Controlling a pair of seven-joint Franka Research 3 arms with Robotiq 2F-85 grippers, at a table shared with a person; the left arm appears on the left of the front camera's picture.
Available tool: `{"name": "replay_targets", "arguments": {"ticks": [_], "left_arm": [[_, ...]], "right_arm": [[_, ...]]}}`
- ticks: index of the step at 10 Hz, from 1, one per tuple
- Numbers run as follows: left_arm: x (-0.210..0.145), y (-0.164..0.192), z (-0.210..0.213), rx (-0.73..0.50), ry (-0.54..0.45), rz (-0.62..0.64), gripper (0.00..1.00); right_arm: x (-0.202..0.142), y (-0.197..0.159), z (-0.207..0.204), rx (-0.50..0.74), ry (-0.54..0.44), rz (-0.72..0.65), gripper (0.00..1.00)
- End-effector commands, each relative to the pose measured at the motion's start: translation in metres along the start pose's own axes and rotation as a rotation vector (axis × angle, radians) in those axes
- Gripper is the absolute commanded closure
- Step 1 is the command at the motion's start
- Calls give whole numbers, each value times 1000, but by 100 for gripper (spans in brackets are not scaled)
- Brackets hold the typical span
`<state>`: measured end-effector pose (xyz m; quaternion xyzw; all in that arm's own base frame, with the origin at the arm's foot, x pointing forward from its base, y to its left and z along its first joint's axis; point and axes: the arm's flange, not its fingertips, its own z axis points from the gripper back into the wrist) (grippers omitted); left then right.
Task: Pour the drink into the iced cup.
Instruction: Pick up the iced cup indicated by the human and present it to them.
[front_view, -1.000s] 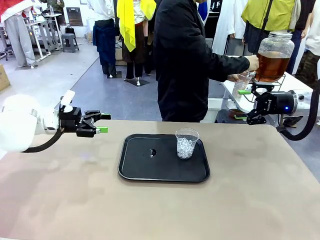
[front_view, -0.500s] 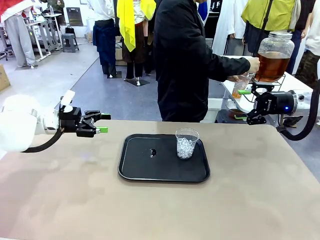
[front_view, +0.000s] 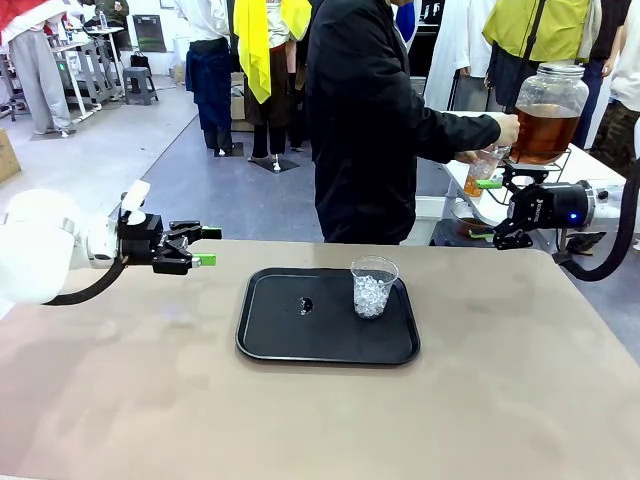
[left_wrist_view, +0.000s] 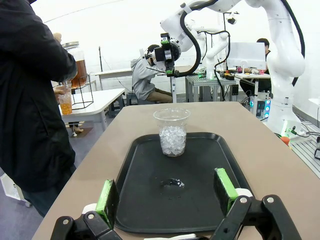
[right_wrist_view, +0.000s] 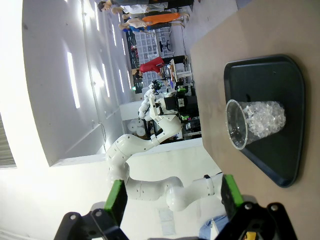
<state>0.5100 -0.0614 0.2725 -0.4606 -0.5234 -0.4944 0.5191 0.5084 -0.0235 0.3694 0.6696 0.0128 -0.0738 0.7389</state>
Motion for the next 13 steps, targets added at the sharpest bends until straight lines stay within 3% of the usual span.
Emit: {"name": "replay_targets", "arguments": {"ticks": [1,13], "left_arm": [[2,1,0,0,-2,7,0],[2,1,0,0,-2,7,0]], "right_arm": [[0,1,-1,-3,-6,3,0],[0,1,-1,-3,-6,3,0]]}}
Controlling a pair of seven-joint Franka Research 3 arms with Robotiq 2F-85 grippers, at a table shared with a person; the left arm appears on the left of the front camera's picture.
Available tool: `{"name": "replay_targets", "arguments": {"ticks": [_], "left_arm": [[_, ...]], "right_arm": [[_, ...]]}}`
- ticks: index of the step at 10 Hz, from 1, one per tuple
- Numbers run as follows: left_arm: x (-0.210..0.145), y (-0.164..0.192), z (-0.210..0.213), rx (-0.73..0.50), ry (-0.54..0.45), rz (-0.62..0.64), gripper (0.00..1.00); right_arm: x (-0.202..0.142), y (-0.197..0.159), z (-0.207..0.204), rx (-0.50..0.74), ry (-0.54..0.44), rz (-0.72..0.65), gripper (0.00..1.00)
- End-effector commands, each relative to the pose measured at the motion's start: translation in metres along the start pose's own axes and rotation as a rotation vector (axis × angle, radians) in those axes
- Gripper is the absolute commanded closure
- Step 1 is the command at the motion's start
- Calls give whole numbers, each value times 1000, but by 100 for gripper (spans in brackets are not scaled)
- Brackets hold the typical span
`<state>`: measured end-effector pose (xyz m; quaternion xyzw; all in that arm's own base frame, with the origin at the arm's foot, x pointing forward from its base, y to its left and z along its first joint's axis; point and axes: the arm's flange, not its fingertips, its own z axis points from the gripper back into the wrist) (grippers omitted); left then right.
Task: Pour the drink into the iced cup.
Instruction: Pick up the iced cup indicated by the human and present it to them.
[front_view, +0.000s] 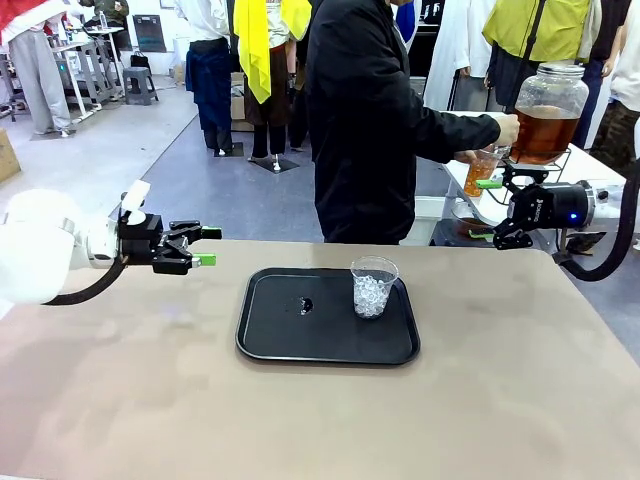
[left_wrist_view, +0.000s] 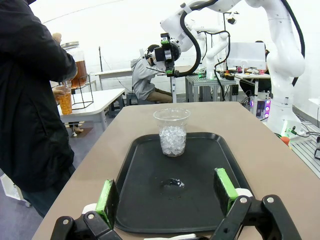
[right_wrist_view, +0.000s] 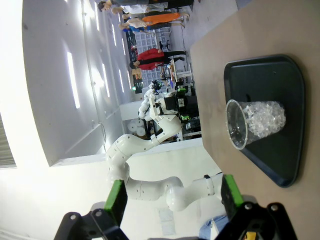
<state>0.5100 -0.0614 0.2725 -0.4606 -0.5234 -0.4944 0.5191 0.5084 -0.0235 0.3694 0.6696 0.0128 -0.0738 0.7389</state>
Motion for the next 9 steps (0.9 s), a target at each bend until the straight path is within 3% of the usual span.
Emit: {"name": "replay_targets", "arguments": {"ticks": [1,9], "left_arm": [[2,1,0,0,-2,7,0],[2,1,0,0,-2,7,0]], "right_arm": [[0,1,-1,-3,-6,3,0],[0,1,-1,-3,-6,3,0]]}}
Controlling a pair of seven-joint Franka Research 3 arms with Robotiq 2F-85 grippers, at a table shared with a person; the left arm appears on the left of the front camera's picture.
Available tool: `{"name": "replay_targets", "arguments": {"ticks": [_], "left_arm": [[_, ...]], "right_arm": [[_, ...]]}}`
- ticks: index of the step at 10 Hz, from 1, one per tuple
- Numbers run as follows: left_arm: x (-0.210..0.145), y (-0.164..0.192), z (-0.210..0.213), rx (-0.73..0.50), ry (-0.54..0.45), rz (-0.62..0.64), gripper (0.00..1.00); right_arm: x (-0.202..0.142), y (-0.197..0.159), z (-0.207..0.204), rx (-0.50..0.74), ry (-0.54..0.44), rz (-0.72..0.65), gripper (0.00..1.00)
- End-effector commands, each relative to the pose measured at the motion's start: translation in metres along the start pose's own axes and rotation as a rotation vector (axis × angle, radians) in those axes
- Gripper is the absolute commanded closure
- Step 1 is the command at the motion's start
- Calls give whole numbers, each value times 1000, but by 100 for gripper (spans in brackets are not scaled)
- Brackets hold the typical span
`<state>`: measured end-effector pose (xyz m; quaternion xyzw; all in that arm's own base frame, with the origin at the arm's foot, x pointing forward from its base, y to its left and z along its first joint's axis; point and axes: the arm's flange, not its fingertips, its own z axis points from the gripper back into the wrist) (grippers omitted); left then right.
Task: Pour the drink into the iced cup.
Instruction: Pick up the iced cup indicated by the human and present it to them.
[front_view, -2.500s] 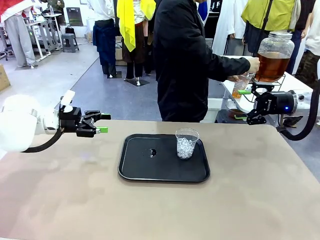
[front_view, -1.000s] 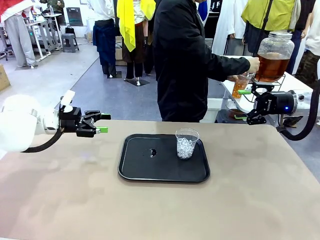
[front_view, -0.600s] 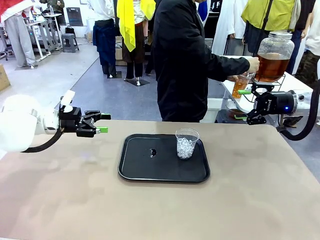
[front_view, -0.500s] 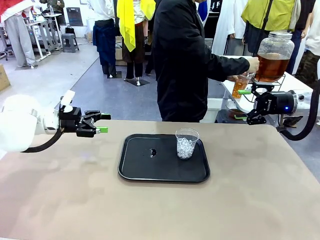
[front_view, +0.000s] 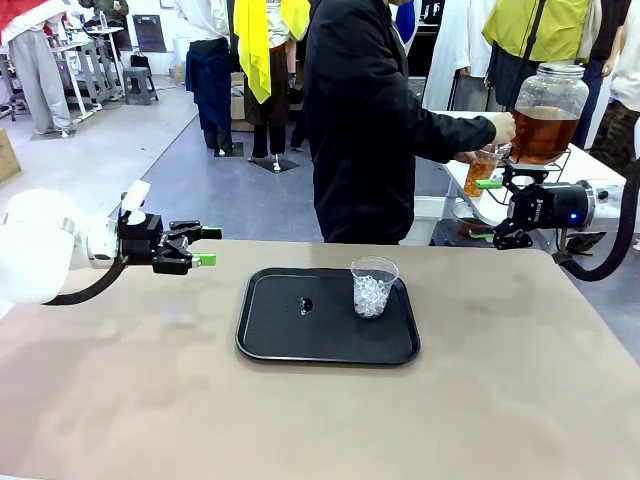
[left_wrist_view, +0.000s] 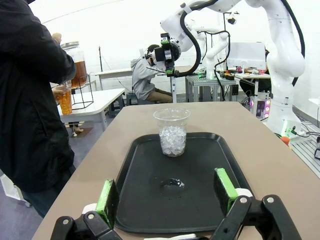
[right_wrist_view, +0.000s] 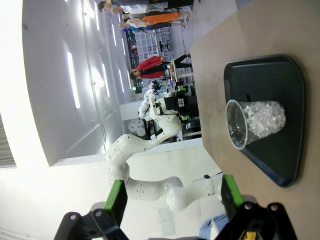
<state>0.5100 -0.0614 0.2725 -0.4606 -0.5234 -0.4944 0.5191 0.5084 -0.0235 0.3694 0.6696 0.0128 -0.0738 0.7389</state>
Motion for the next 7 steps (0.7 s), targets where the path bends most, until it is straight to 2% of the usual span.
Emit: {"name": "replay_targets", "arguments": {"ticks": [1,7], "left_arm": [[2,1,0,0,-2,7,0],[2,1,0,0,-2,7,0]], "right_arm": [[0,1,-1,-3,-6,3,0],[0,1,-1,-3,-6,3,0]]}}
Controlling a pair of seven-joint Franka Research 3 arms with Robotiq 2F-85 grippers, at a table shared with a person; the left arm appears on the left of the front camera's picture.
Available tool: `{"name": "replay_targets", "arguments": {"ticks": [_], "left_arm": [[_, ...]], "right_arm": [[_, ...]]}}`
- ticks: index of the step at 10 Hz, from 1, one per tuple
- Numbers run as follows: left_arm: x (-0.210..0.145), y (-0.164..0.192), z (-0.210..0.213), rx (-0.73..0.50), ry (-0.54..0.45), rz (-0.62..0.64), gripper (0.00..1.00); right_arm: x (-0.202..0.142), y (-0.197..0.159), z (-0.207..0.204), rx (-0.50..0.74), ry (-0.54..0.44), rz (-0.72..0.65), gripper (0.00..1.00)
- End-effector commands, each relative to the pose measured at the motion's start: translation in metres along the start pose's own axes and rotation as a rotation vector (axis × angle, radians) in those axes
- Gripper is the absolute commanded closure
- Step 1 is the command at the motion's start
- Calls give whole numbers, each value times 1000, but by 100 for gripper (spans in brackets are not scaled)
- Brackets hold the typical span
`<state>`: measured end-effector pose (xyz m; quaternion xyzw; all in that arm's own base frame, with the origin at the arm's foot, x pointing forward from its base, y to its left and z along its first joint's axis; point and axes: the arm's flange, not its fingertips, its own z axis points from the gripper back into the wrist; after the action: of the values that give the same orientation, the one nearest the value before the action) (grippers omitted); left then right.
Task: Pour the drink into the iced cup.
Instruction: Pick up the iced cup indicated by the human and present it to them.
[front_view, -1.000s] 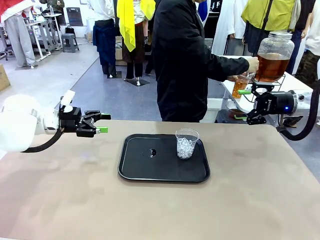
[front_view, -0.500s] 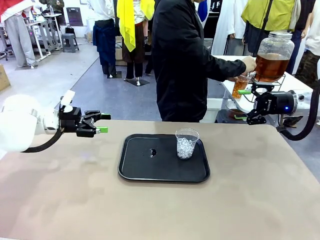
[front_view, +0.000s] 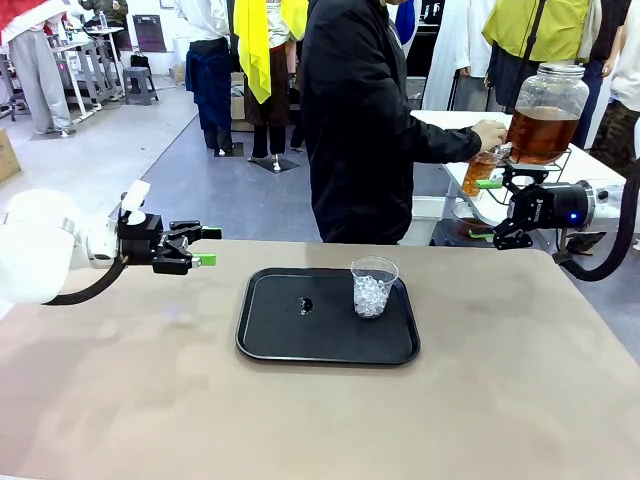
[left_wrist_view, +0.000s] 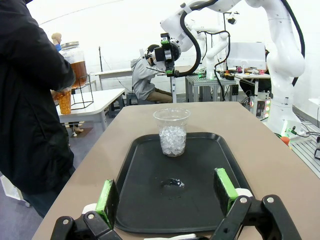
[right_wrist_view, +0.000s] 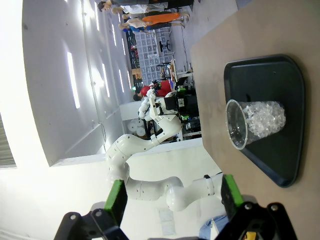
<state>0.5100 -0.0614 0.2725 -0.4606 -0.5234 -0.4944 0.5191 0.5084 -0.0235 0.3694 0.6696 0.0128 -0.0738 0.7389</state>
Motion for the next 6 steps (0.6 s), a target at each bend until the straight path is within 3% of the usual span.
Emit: {"name": "replay_targets", "arguments": {"ticks": [1,6], "left_arm": [[2,1,0,0,-2,7,0],[2,1,0,0,-2,7,0]], "right_arm": [[0,1,-1,-3,-6,3,0],[0,1,-1,-3,-6,3,0]]}}
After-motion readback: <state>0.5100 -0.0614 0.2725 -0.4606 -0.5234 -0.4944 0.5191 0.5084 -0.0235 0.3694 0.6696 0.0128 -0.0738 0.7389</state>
